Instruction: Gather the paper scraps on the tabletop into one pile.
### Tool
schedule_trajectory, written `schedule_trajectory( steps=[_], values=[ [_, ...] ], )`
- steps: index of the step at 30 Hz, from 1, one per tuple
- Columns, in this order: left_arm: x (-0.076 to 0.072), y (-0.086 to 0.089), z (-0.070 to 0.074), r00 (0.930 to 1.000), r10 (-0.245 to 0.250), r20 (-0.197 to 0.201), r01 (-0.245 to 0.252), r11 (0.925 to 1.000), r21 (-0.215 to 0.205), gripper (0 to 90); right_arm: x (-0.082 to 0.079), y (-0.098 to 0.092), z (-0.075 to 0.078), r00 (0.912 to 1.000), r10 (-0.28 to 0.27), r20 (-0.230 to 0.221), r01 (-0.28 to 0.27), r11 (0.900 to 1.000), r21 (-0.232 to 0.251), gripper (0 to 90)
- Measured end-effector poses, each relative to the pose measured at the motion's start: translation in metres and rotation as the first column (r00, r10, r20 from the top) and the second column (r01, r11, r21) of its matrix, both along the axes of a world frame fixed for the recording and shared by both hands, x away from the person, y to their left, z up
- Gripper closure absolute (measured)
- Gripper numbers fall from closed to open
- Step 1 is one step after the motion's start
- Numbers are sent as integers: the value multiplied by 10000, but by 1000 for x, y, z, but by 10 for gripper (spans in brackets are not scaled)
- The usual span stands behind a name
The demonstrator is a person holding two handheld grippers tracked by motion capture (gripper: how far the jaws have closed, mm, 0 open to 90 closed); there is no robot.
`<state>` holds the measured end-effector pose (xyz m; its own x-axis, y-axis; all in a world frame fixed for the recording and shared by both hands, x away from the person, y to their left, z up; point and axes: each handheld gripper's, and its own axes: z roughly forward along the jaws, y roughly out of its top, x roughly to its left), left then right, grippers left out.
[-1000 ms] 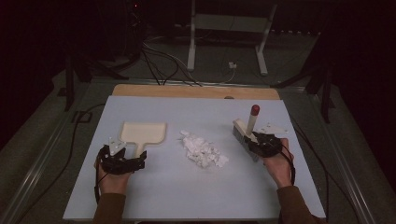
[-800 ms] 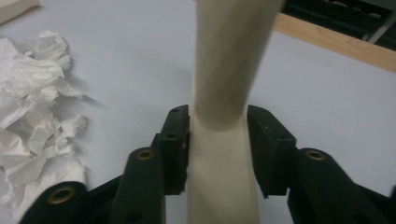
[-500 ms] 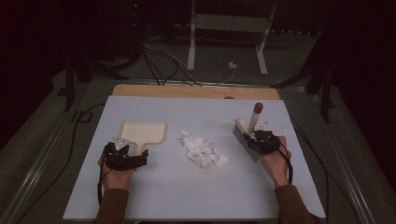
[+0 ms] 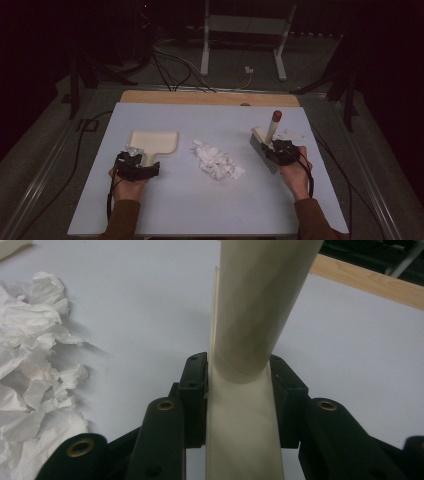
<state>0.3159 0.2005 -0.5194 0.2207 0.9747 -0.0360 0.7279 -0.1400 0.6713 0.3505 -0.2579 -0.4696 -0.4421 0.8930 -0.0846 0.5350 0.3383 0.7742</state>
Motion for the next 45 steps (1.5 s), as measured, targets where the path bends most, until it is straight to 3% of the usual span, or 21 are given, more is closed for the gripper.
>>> schedule_trajectory(
  steps=[9,14,21,27,32,36,45],
  values=[
    [2,-2,-2,9992,311,-240,-307,9994,179,260,0,1,0,10000,40,1,-40,10000,-44,659],
    [3,-2,-2,9981,598,-165,-595,9981,157,382,0,2,0,10000,17,25,-16,9999,-126,659],
    [4,-6,-2,9973,728,-67,-725,9969,305,480,1,2,0,10000,32,22,-32,9999,-99,659],
    [5,-7,-1,9964,833,-149,-829,9963,242,646,2,1,0,10000,-27,17,27,10000,-23,659],
    [9,-8,3,9960,742,-489,-718,9962,486,658,2,0,0,10000,-6,21,6,10000,13,659],
    [10,-6,5,9962,616,-613,-595,9976,349,663,2,0,0,10000,-14,-7,14,10000,81,659],
    [6,-3,20,9988,-176,-459,190,9994,292,668,2,-2,-1,10000,7,-31,-7,9999,169,657]
  ],
)
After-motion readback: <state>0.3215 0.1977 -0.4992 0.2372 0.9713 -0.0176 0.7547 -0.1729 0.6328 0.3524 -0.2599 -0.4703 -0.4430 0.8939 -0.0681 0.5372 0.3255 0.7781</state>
